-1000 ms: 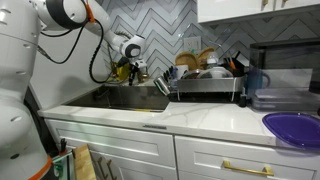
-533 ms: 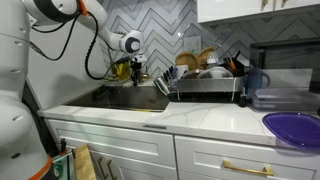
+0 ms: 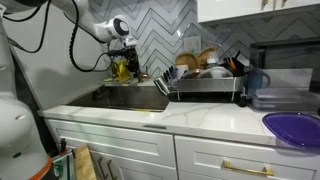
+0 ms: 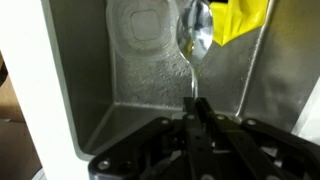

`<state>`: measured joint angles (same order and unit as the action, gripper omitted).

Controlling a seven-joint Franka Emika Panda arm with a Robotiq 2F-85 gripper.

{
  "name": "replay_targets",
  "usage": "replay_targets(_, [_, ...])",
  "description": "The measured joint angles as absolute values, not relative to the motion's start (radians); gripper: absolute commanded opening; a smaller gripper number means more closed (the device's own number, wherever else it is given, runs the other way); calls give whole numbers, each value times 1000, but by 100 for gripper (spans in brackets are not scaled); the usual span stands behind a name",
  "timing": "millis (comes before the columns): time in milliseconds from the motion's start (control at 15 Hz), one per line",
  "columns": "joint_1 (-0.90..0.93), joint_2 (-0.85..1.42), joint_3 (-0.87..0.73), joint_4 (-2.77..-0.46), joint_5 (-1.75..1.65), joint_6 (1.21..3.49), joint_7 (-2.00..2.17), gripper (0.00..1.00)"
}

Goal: Place the silver spoon under the running faucet then put it back on the right side of the counter.

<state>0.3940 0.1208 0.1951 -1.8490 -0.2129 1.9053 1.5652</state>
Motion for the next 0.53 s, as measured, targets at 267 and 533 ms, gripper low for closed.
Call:
replay_targets(267, [394,80,218,-1848,-335,1800,1660,2])
replay_targets(533, [393,83,239,-1830,-431,1724,1718,8])
